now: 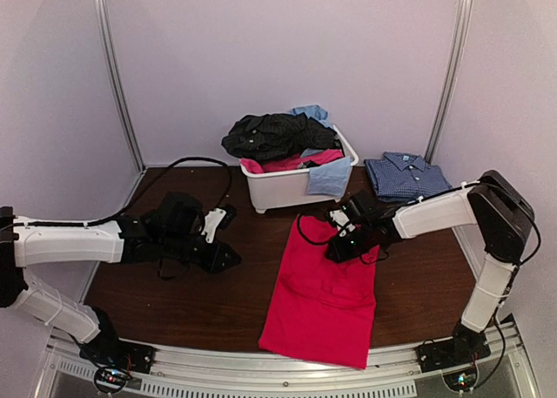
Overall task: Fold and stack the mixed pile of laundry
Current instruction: Rotate the 2/3-rectangle-folded T-shirt from the center of the board.
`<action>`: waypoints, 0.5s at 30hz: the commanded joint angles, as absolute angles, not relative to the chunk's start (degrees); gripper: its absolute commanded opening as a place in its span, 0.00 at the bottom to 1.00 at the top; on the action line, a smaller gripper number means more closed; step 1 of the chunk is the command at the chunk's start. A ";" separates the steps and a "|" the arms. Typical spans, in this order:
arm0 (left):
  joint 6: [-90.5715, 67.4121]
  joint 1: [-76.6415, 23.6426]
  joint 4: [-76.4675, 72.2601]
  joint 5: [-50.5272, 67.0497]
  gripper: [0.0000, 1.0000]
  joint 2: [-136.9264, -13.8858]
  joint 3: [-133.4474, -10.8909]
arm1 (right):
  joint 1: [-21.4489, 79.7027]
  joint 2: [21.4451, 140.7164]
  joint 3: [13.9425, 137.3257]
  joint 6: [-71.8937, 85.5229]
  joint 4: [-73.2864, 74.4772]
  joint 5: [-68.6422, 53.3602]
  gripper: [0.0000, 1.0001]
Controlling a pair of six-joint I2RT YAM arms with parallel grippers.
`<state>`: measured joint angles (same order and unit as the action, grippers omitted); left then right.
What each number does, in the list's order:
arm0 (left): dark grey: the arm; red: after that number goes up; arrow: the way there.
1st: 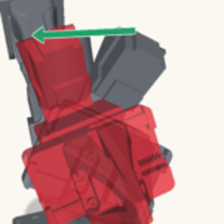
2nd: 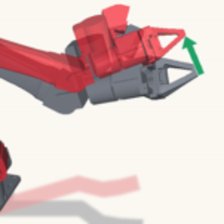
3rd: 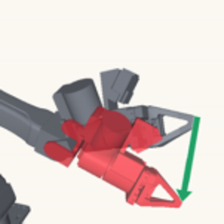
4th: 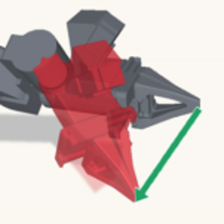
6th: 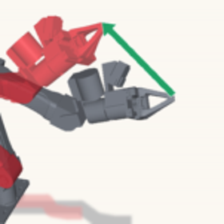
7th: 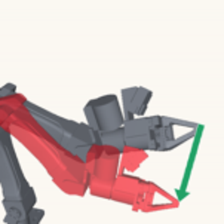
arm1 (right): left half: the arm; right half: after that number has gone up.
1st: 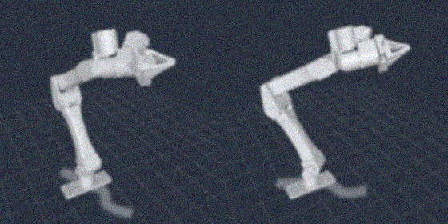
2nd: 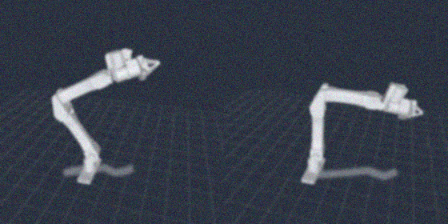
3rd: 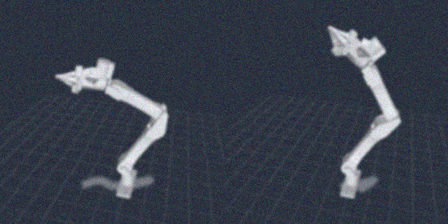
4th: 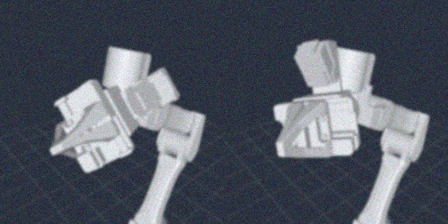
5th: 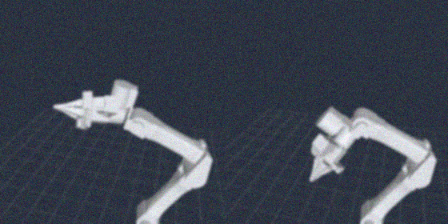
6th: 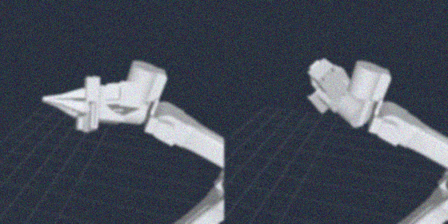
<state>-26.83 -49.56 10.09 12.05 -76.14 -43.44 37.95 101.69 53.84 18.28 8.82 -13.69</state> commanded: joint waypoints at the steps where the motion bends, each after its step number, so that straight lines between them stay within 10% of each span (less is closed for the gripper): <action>1: -30.72 -44.46 6.18 10.63 0.18 -72.52 -40.57 | 40.01 106.74 59.03 15.42 4.11 -17.13 0.23; 8: -28.65 -41.22 4.98 10.46 0.26 -74.63 -40.70 | 42.76 113.01 71.11 14.94 6.36 -19.24 0.24; 15: -20.03 -48.39 -2.38 12.71 0.29 -80.00 -40.57 | 41.48 95.24 65.66 14.50 12.17 -20.49 0.39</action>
